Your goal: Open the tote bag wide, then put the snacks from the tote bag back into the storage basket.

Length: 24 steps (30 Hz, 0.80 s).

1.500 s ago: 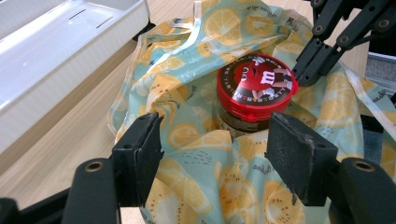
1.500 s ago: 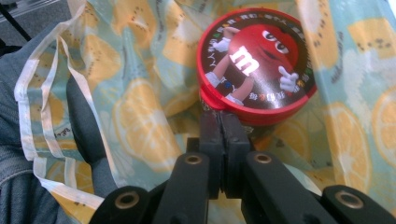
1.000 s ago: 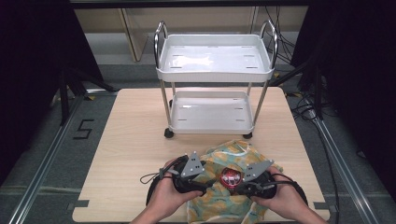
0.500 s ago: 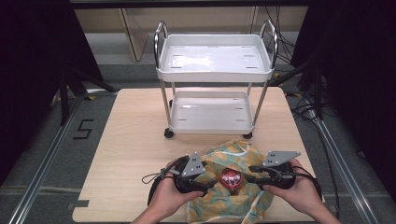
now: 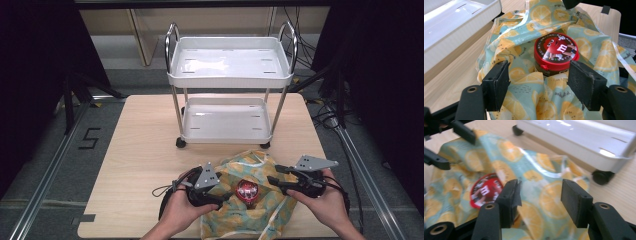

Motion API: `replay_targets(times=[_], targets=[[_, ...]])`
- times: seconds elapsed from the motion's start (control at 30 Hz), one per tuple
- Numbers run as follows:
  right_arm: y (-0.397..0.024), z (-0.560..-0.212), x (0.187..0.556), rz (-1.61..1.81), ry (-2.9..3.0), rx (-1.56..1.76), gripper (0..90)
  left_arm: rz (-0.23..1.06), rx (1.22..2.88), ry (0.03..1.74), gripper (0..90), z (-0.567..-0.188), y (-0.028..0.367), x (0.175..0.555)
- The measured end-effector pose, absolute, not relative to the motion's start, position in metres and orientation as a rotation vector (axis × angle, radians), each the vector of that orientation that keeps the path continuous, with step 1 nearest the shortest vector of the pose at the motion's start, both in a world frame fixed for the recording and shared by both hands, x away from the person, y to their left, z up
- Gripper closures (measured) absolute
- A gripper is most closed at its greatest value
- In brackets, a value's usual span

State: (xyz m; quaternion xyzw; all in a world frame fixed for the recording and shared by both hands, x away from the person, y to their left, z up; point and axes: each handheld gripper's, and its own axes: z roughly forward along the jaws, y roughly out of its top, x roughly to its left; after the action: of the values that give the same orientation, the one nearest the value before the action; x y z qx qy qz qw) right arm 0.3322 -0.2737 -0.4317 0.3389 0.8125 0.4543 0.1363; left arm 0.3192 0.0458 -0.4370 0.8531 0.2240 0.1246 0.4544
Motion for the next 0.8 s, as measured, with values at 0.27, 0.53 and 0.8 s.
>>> replay_targets(times=[0.27,0.53,0.8], targets=[[-0.284,-0.433,0.335,1.338,2.265,1.041,48.0,0.321,2.111,0.548,32.9,-0.435,0.046,0.317],[-0.285,-0.433,0.337,1.331,2.261,1.009,47.7,0.328,2.125,0.549,32.6,-0.432,0.048,0.314],[-0.282,-0.437,0.345,1.327,2.275,0.976,46.3,0.293,2.102,0.534,32.1,-0.43,0.041,0.31]])
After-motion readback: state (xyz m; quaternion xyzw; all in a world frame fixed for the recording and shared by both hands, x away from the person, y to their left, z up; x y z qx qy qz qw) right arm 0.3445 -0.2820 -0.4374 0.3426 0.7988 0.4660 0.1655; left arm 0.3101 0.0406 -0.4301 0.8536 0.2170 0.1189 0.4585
